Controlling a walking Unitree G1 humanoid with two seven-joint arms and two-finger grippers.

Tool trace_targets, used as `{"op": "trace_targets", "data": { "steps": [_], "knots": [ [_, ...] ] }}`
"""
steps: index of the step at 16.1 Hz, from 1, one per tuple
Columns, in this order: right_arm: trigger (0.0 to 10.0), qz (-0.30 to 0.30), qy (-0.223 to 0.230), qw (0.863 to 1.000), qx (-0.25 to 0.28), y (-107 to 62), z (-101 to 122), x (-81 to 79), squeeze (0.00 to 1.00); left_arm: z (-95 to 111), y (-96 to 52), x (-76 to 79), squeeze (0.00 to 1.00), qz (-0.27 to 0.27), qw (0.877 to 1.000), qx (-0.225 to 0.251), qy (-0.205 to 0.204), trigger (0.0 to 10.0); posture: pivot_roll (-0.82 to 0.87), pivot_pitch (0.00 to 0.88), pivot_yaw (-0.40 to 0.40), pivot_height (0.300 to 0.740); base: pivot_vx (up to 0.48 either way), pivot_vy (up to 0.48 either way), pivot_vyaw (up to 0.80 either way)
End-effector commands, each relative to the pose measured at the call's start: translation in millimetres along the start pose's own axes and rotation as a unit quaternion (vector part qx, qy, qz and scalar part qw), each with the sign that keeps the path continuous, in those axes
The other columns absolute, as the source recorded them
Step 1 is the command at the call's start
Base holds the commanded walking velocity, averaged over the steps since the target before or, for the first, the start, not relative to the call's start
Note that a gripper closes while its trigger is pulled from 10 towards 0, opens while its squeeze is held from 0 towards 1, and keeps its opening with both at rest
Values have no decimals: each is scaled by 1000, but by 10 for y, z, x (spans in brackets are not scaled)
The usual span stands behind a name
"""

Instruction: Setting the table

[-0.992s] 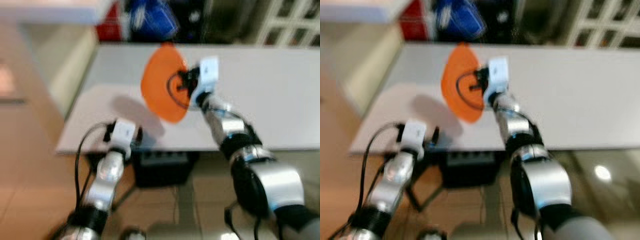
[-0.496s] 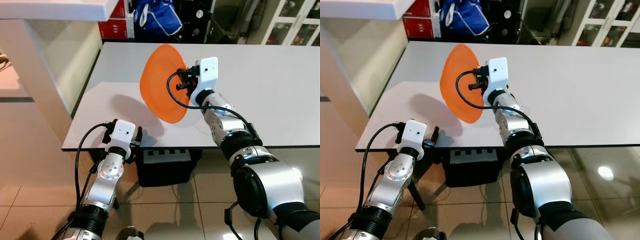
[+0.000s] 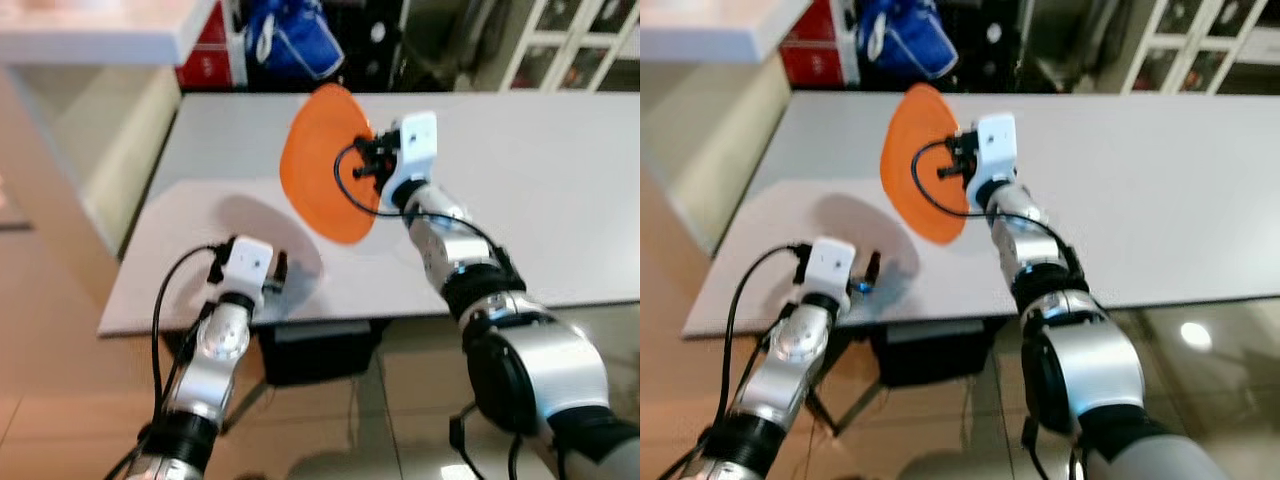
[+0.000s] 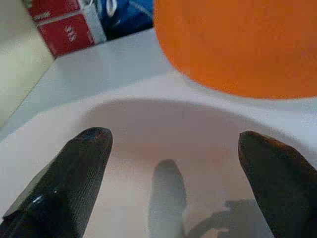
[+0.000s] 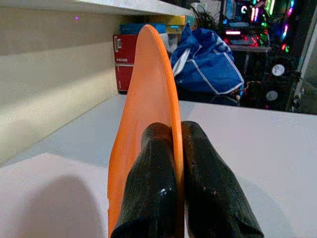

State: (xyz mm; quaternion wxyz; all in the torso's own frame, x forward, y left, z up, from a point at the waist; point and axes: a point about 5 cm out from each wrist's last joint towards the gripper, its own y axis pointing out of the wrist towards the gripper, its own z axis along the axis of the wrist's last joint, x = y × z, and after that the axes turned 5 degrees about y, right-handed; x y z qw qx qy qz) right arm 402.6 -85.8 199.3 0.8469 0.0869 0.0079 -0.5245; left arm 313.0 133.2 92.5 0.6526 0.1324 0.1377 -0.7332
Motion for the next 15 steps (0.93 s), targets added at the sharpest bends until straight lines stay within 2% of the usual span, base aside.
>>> {"op": "trace_targets", "data": {
  "steps": [1,2,3,5,6,7,8,9,10,12,14,15],
  "knots": [
    [0,17,-8,999,46,51,208,-37,0,156,-7,-7,0,9,999,46,-11,10000,149,36,-25,740,0,0,0],
    [0,18,-7,999,45,51,206,-38,0,206,-10,-23,0,15,998,59,-21,10000,149,36,-25,740,0,0,0],
    [0,19,-6,999,42,40,176,-37,0,431,-32,-105,0,38,992,114,-45,10000,150,38,-28,740,0,0,0],
    [0,18,-3,999,39,30,148,-32,0,596,-61,-159,0,47,988,140,-53,10000,152,37,-28,740,0,0,0],
    [0,16,0,999,36,16,120,-19,0,726,-130,-210,0,48,983,162,-65,10000,157,36,-24,740,0,0,0],
    [0,13,2,999,34,9,107,-6,0,744,-167,-240,0,50,982,163,-81,10000,160,35,-22,740,0,0,0],
    [0,3,7,1000,27,-15,60,31,0,765,-328,-423,0,70,976,162,-125,10000,179,28,-9,740,0,0,0],
    [0,1,8,1000,25,-24,42,40,0,761,-383,-489,0,76,975,159,-137,10000,183,26,-7,740,0,0,0],
    [0,-3,10,1000,21,-37,6,46,0,732,-507,-625,0,80,973,157,-146,10000,201,18,-1,740,0,0,0],
    [0,-6,13,1000,16,-49,-34,45,0,617,-674,-787,0,80,973,139,-168,10000,225,14,0,740,0,0,0],
    [0,-11,18,1000,7,-55,-83,35,0,364,-1000,-1070,0,42,976,93,-195,10000,256,11,-12,740,0,0,0],
    [0,-8,20,1000,5,-42,-85,12,0,326,-1057,-1102,0,35,977,77,-195,10000,267,9,-16,740,0,0,0]
  ]
}}
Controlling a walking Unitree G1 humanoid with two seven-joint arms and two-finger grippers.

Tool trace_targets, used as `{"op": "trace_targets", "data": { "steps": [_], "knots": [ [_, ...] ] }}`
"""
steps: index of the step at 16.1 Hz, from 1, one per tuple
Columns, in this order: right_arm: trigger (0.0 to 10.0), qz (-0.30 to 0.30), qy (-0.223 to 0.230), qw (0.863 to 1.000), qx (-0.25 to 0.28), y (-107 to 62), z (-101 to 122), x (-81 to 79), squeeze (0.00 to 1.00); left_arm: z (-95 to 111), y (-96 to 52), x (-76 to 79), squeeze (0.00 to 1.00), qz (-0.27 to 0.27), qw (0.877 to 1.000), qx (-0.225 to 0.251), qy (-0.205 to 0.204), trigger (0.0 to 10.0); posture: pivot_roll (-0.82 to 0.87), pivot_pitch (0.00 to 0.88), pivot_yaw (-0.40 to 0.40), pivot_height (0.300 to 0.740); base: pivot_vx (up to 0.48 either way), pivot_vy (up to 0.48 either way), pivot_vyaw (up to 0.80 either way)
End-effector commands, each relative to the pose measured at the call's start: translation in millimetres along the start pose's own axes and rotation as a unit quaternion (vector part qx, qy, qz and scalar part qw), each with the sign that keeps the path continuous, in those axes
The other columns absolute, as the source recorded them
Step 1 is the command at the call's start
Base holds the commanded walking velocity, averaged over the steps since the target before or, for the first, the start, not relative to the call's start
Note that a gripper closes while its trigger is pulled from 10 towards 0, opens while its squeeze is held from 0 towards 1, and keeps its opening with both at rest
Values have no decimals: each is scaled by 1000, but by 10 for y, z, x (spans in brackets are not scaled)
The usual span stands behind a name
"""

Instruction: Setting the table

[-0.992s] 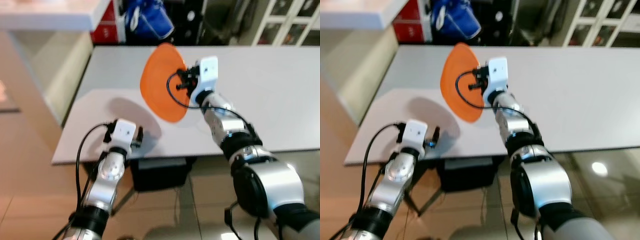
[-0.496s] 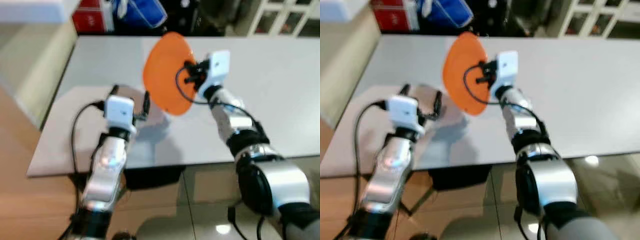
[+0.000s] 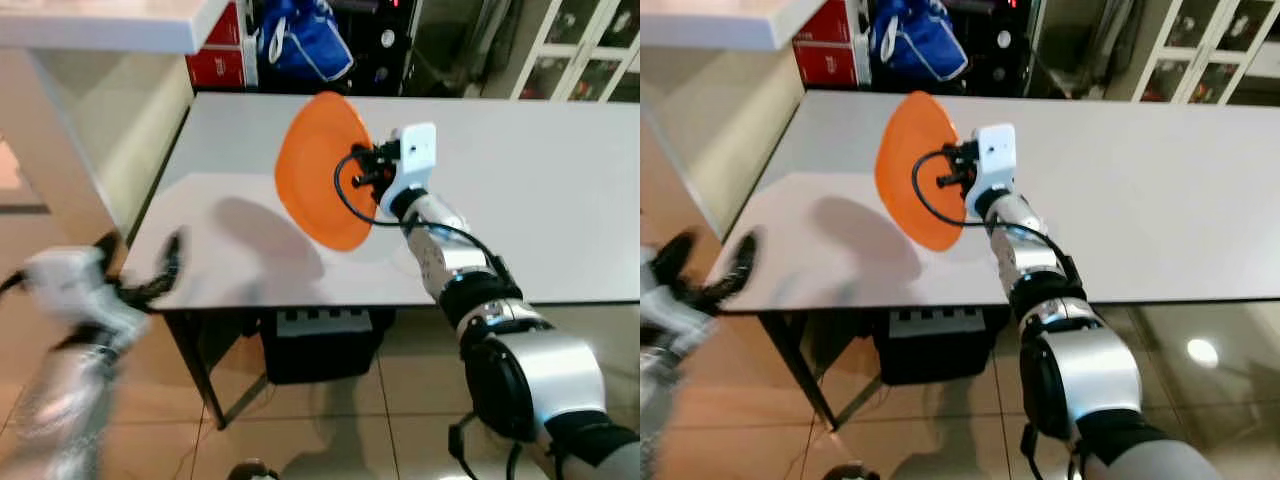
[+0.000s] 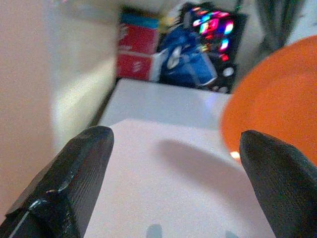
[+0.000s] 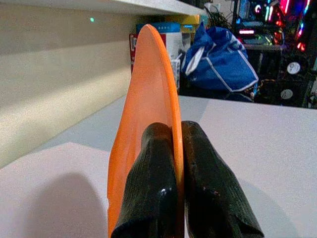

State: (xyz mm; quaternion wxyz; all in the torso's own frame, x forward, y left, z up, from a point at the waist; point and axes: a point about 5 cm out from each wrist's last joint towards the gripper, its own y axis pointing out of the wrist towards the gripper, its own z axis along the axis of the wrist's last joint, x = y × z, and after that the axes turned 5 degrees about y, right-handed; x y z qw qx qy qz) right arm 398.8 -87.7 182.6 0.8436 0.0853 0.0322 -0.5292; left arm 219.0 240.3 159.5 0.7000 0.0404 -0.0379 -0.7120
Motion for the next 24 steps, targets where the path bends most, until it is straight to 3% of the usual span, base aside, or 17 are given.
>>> {"op": "trace_targets", "data": {
  "steps": [1,3,5,7,10,16,17,20,24],
  "knots": [
    [0,7,-1,1000,20,42,90,-46,0,45,16,102,0,-27,1000,5,-10,10000,269,7,-17,740,0,0,0],
    [0,16,-2,999,33,93,180,-106,0,15,51,299,0,-38,999,7,-29,10000,270,6,-17,740,0,0,0],
    [0,14,-5,999,40,111,229,-112,0,1,47,384,0,-57,997,2,-43,10000,266,0,-21,740,0,0,0],
    [0,-11,14,999,51,125,332,-20,0,7,49,459,0,-66,996,0,-63,10000,267,1,-22,740,0,0,0],
    [0,-38,64,995,60,137,426,77,0,7,76,479,0,-62,996,2,-64,10000,272,8,-20,740,0,0,0],
    [0,-144,152,978,6,60,194,259,0,38,36,494,0,-64,996,-9,-55,10000,318,31,17,740,0,0,0],
    [0,-166,173,971,-5,34,120,281,1000,53,7,468,0,-63,997,-13,-49,10000,341,41,29,740,0,0,0],
    [0,-218,224,949,-28,-55,-87,329,1000,97,-77,404,0,-56,998,-22,-32,10000,386,53,49,740,0,0,0],
    [0,-249,207,943,-76,-169,-350,329,1000,123,-134,369,0,-46,998,-30,-24,10000,412,64,54,740,0,0,0]
  ]
}}
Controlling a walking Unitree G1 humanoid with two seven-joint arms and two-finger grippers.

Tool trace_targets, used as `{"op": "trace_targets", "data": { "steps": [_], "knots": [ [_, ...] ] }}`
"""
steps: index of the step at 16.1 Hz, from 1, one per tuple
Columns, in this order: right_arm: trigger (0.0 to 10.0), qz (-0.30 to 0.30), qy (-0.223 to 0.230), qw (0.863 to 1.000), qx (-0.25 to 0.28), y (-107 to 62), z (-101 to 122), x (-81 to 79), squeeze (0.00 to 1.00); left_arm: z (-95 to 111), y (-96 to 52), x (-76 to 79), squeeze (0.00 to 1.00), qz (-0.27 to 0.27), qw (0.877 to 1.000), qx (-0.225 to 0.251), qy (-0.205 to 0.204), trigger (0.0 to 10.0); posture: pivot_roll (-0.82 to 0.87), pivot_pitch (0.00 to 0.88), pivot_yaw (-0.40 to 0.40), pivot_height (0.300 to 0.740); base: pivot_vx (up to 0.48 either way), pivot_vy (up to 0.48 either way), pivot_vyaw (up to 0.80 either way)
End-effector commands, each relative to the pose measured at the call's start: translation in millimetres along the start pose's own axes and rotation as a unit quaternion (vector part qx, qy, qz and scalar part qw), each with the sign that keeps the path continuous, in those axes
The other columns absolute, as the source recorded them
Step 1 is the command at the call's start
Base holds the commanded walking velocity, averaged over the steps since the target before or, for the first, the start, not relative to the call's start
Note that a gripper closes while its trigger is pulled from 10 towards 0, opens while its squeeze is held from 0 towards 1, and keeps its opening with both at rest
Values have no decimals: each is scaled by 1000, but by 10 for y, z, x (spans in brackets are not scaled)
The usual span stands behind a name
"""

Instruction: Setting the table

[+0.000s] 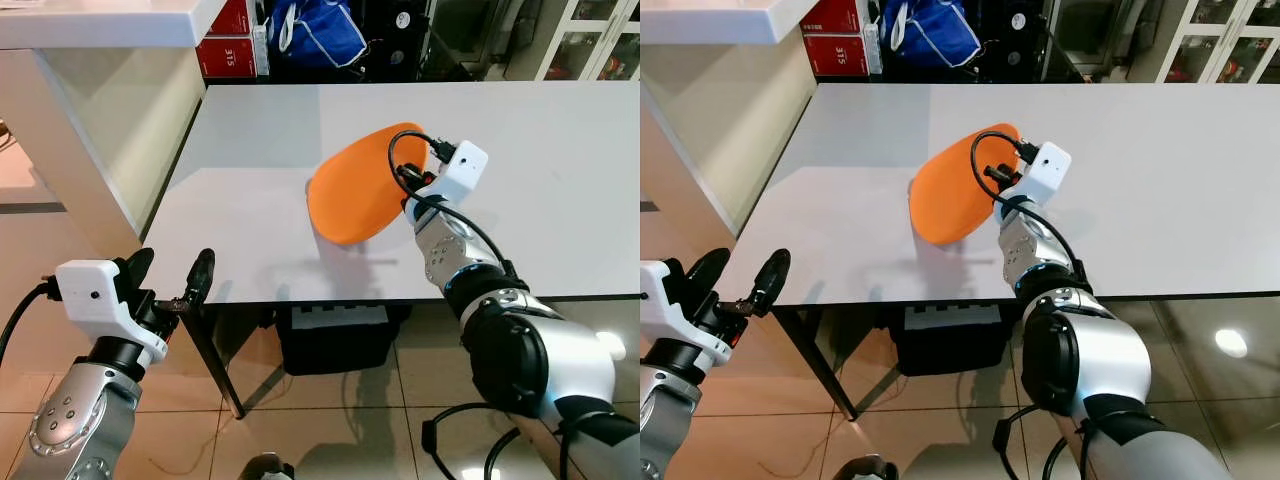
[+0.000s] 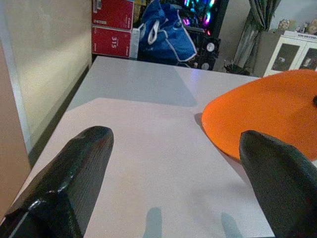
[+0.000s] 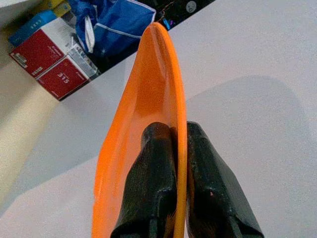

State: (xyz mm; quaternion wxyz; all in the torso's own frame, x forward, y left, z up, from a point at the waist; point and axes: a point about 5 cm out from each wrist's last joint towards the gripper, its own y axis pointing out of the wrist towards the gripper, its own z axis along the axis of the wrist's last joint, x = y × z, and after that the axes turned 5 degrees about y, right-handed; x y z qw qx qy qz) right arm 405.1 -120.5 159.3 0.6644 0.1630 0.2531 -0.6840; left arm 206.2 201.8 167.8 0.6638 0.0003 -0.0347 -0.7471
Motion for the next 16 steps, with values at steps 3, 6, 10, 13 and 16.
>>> {"op": "trace_targets", "data": {
  "steps": [3,6,10,13,16],
  "knots": [
    [10000,-50,-83,993,-67,-100,-345,248,1000,20,-53,-13,0,7,1000,-9,7,10000,419,72,56,740,0,0,0],
    [10000,-72,-118,987,-85,-147,-436,375,1000,24,-49,-39,0,12,1000,-13,7,10000,418,73,63,740,0,0,0],
    [10000,-98,-147,979,-106,-222,-556,547,0,30,-45,-65,0,13,1000,-19,11,10000,421,72,73,740,0,0,0],
    [10000,-113,-188,968,-124,-297,-664,687,0,44,-51,-85,0,12,1000,-23,17,10000,428,73,88,740,0,0,0],
    [10000,-127,-217,958,-139,-360,-744,795,0,61,-52,-101,0,11,999,-25,21,10000,436,74,96,740,0,0,0]
  ]
}}
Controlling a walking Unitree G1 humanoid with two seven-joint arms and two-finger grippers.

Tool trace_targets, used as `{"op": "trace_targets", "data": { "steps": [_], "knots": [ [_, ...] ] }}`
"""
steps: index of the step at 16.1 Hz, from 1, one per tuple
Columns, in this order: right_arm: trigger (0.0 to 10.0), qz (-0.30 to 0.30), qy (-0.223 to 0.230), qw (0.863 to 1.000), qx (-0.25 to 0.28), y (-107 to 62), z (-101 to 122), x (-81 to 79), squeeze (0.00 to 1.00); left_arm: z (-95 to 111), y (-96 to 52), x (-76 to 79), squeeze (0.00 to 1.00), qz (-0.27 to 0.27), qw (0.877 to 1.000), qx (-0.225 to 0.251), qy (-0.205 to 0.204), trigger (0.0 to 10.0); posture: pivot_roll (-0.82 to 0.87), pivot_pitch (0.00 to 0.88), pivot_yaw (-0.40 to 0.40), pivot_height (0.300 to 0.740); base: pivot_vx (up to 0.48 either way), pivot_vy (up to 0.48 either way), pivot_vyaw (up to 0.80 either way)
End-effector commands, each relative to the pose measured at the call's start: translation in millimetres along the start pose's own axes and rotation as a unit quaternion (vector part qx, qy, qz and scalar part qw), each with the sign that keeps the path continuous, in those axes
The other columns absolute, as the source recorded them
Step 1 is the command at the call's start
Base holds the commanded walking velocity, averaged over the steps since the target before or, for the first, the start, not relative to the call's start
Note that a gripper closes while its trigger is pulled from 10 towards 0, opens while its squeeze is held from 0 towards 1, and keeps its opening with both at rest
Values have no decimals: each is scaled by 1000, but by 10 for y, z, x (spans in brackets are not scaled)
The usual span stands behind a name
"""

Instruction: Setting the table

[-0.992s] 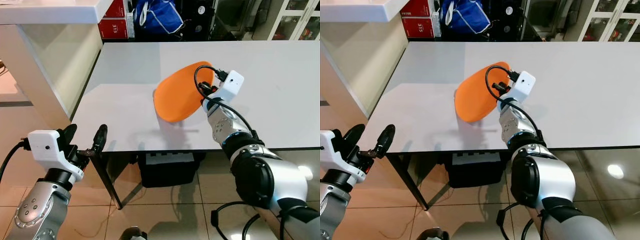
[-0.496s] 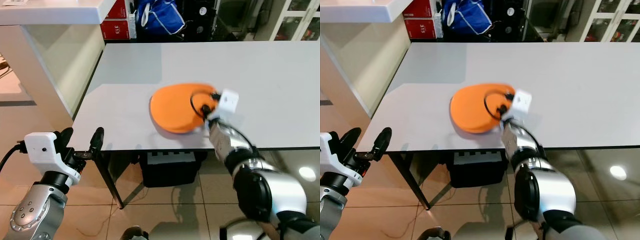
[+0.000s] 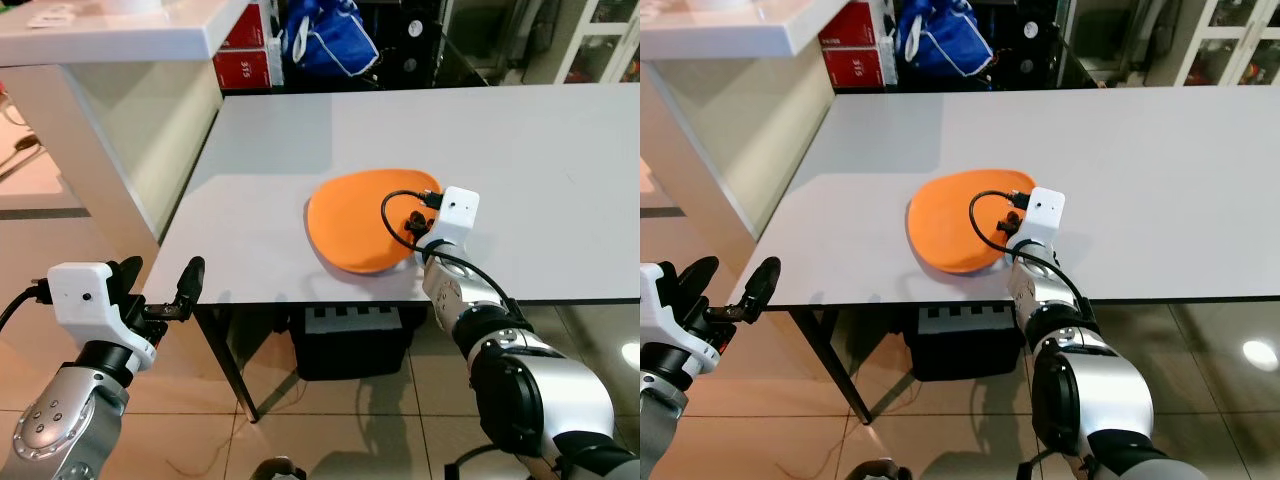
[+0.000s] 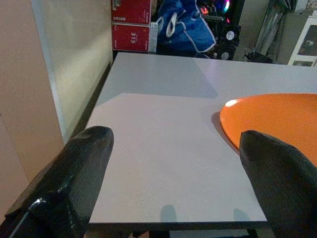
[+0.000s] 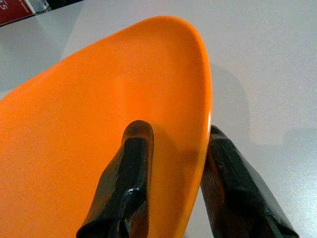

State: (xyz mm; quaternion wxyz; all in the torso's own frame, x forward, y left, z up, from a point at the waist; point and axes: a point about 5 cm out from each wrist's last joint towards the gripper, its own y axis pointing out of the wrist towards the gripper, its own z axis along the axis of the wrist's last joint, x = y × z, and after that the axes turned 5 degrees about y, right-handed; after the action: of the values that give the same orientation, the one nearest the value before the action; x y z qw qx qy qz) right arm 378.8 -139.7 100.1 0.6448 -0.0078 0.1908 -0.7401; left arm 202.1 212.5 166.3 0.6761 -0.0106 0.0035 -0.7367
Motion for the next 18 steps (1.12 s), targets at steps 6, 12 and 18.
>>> {"op": "trace_targets", "data": {
  "steps": [6,12,18],
  "knots": [
    [7412,-55,-93,988,-112,-139,-563,304,0,83,12,-11,0,-5,1000,8,10,10000,432,82,95,740,0,0,0],
    [0,-46,-96,990,-96,-104,-464,264,0,57,35,14,0,-3,1000,6,4,10000,425,84,83,740,0,0,0],
    [10000,-54,-108,987,-104,-108,-477,280,0,37,46,30,0,-2,1000,2,3,10000,420,91,77,740,0,0,0]
  ]
}}
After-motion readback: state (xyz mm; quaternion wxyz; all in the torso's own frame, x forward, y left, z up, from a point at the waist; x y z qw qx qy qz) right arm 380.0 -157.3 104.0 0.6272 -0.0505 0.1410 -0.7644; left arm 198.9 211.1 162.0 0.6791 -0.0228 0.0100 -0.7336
